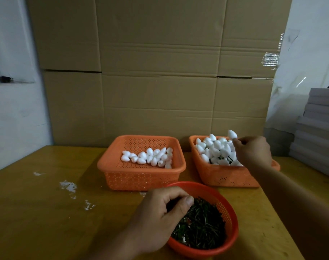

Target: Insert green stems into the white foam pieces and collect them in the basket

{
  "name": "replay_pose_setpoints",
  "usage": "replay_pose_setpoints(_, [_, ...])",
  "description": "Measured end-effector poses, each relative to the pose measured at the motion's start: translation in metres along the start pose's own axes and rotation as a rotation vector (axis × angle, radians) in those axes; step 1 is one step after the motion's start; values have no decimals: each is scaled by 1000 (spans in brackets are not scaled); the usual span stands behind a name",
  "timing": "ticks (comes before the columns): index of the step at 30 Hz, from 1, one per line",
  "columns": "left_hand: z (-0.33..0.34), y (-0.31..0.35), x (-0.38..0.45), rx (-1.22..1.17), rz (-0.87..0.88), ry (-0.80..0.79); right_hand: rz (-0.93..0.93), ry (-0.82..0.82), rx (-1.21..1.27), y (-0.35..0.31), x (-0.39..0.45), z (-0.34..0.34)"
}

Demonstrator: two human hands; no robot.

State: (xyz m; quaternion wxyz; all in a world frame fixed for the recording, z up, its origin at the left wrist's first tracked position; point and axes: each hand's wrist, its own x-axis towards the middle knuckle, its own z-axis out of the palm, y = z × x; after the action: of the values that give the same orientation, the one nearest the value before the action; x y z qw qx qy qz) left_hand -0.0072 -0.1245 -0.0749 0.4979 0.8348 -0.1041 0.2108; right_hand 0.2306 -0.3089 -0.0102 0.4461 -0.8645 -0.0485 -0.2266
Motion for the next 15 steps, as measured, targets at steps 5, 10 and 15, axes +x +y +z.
replay_pose_setpoints(5, [0, 2, 0, -20, 37, 10, 108, -8, -247, 2, 14, 13])
replay_pose_setpoints(10, [-1, 5, -1, -30, 50, 10, 141, 3, -374, 9, 19, 18])
replay_pose_setpoints(15, [1, 4, -1, -20, 57, 15, 112, -27, -383, 14, 20, 16])
